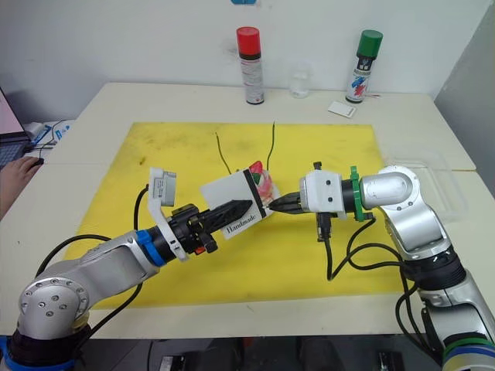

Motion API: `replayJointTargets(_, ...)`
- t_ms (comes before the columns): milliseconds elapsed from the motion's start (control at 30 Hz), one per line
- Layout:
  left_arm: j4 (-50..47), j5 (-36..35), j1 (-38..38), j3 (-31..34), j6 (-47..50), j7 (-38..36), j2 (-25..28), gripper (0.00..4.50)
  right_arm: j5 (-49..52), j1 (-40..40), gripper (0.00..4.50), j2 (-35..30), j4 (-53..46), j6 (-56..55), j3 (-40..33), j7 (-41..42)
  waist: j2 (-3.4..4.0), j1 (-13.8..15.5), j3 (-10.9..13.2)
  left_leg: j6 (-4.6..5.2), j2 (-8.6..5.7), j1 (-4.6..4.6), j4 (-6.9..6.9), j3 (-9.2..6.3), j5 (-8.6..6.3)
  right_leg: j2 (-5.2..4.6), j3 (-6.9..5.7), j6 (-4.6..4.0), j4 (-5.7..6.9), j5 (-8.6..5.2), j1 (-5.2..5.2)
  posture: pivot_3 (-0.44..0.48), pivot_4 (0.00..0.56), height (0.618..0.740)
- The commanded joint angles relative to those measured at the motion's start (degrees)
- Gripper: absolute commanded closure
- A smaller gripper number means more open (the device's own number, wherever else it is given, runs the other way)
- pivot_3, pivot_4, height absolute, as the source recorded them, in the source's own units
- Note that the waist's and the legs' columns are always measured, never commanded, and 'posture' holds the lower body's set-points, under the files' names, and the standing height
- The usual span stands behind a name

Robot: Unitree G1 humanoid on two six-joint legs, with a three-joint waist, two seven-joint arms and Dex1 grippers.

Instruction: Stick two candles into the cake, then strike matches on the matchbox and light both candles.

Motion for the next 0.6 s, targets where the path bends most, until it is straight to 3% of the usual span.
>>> replayJointTargets(33, -1.79, -1.92, -1.19, -0.48, -0.32, -0.38, -0.85, 4.5, -1.35, 0.77, 4.46, -0.76, -1.07, -1.54, 1.31, 0.93, 0.0, 0.01, 0.0, 0.0, 0.0, 0.0, 0.0, 0.0, 0.0, 0.0, 0.0, 0.0, 0.0, 0.0, 0.0, 0.0, 0.15, 0.74)
replayJointTargets(333, -1.29, -2.52, -1.48, -0.14, 0.26, -1.17, -0.21, 4.5, -1.55, 2.06, 4.46, -1.24, -1.75, -1.62, 1.47, 1.24, 0.0, 0.0, 0.0, 0.0, 0.0, 0.02, 0.07, -0.01, 0.0, 0.0, 0.0, 0.0, 0.1, 0.0, 0.0, 0.0, 0.15, 0.74)
replayJointTargets(600, 0.47, -0.83, 2.55, 4.79, 2.77, -7.52, 6.95, 4.5, -0.46, 1.99, 4.46, -3.82, -0.13, -2.75, -0.77, 2.51, 0.0, -0.16, 0.0, 0.0, 0.0, 0.03, 0.14, 0.0, 0.0, 0.01, 0.01, 0.0, 0.13, 0.0, 0.01, 0.0, 0.15, 0.74)
